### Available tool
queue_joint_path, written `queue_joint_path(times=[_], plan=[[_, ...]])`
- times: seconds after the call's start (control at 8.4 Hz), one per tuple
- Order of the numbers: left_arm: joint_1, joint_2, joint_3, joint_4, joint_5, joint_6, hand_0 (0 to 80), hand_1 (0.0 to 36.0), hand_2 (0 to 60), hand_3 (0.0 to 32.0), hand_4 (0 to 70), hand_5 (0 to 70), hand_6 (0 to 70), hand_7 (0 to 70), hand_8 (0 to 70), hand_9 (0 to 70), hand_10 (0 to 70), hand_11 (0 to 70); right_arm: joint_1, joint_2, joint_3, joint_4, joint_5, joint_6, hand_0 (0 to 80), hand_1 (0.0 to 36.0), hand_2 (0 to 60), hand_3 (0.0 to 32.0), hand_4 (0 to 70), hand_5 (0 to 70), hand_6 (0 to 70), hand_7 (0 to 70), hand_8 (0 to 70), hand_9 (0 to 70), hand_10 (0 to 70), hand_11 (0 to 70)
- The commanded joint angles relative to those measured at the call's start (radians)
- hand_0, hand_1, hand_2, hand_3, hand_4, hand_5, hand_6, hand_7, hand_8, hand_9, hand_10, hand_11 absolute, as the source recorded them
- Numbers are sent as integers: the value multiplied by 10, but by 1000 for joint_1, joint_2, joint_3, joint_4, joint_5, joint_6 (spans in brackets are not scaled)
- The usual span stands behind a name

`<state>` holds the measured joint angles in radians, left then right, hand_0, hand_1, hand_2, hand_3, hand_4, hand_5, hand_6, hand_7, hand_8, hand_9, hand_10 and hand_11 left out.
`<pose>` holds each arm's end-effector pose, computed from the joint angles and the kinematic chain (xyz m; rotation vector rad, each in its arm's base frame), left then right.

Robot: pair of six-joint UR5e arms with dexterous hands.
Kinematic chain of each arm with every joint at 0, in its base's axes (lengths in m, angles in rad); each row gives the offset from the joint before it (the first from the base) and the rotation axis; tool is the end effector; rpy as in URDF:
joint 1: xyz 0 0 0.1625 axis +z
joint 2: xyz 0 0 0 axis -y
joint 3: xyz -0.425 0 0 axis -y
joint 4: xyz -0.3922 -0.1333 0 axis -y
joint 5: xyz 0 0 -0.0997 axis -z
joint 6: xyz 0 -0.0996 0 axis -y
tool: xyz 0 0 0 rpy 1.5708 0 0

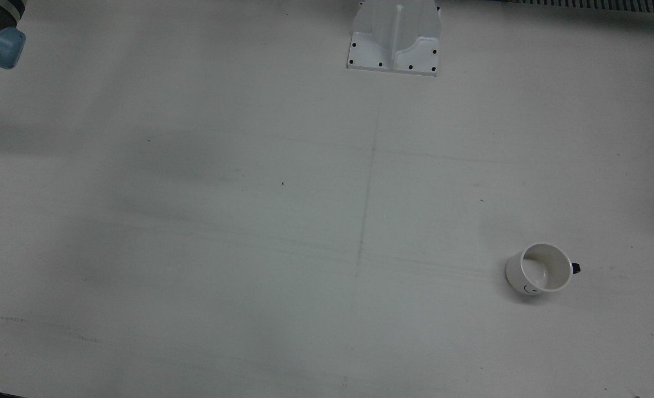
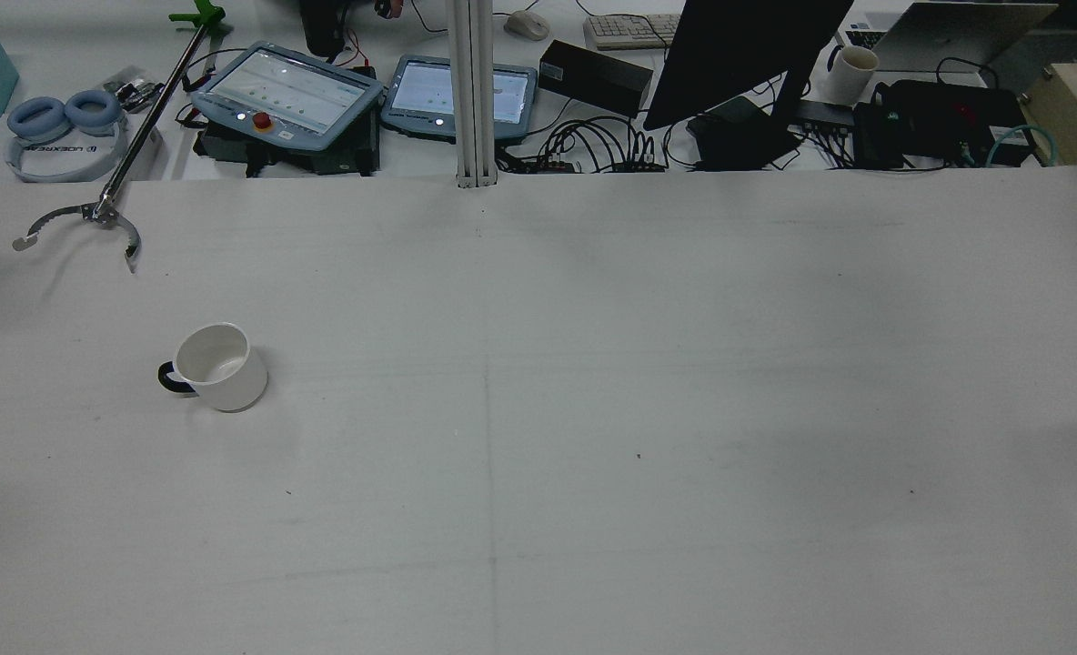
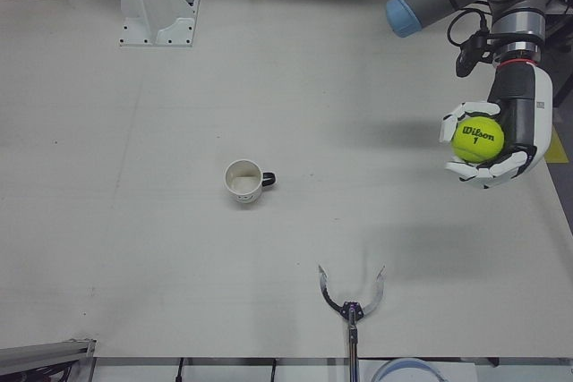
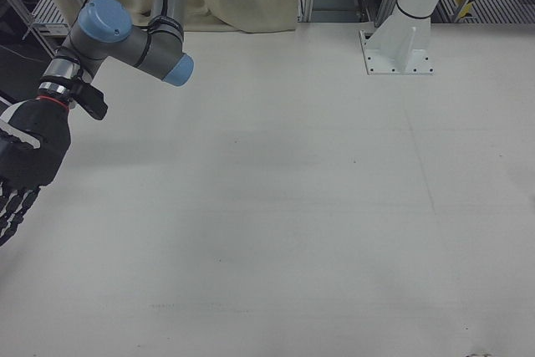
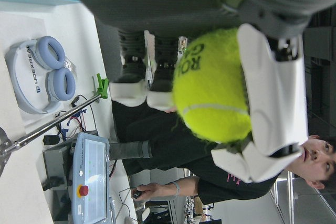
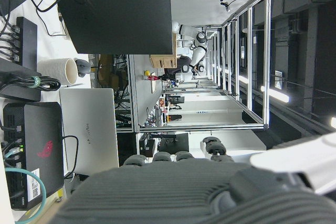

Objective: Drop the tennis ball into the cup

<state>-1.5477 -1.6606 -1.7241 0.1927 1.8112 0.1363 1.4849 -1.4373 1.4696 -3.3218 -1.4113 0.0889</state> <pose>-0.0975 -0.5228 0.5861 -0.1207 2.0875 -1.9490 0.1030 -0.5420 0.6842 -0.0100 1.9867 -2.2947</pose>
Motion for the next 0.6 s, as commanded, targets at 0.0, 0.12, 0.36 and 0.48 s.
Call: queue_joint_path(times=[0.0,0.12,0.36,0.48], plan=[[155,-1,-40,-68,7,44,543,280,600,0,587,231,684,700,635,700,558,700,0,0,0,-1,0,0,0,0,0,0,0,0,0,0,0,0,0,0],[181,1,-60,-70,7,110,567,287,600,0,579,235,700,700,641,700,558,700,0,0,0,1,0,0,0,0,0,0,0,0,0,0,0,0,0,0],[244,-1,-103,-67,2,203,564,280,600,0,557,264,700,700,646,700,544,700,0,0,-2,1,0,0,0,0,0,0,0,0,0,0,0,0,0,0],[268,-1,-106,-67,-1,230,555,284,600,0,547,247,700,700,636,700,537,700,0,0,-2,1,0,0,0,0,0,0,0,0,0,0,0,0,0,0]])
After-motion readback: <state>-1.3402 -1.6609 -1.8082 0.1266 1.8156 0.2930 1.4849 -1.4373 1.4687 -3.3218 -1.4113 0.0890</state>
